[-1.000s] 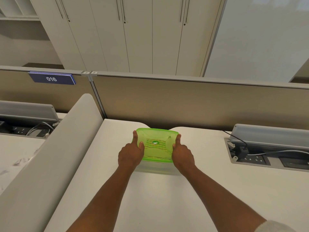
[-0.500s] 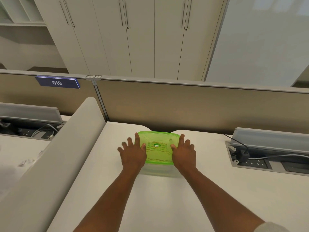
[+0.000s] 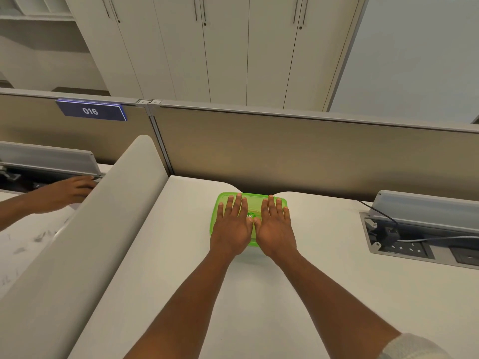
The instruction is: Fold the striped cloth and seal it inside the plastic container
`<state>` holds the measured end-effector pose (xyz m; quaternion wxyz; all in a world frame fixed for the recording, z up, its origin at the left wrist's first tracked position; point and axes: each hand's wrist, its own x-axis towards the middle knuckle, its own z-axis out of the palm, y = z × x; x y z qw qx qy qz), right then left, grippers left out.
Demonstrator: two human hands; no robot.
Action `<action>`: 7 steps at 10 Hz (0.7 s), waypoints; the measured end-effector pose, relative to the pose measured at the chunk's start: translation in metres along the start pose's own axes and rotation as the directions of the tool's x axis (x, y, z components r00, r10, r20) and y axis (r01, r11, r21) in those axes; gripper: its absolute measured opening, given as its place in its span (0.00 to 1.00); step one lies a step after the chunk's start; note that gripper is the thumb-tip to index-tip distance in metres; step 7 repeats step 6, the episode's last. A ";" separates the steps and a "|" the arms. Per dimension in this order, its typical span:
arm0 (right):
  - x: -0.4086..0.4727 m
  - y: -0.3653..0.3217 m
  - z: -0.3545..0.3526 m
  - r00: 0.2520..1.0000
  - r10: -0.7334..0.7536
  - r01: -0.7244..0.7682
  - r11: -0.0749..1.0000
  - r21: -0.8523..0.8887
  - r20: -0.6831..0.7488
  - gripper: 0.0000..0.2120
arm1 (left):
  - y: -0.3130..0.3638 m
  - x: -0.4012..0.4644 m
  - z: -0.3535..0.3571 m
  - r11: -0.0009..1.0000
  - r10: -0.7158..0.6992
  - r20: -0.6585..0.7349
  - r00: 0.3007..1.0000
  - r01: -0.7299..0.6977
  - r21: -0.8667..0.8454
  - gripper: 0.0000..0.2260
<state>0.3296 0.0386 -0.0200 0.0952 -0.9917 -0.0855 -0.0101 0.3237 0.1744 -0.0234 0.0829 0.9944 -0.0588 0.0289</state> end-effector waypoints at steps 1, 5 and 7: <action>-0.001 -0.001 0.002 1.000 -0.002 0.001 1.000 -0.015 -0.013 0.29 | 0.002 -0.002 0.000 1.000 0.000 -0.010 1.000 0.000 0.002 0.27; -0.004 0.004 -0.011 1.000 -0.014 0.015 1.000 -0.010 0.024 0.29 | 0.009 -0.004 -0.013 0.999 -0.023 0.069 0.997 0.025 -0.029 0.28; -0.009 0.011 -0.026 0.998 -0.018 0.017 1.000 -0.008 -0.065 0.28 | 0.020 -0.006 -0.026 0.999 0.011 0.009 1.000 -0.010 -0.047 0.28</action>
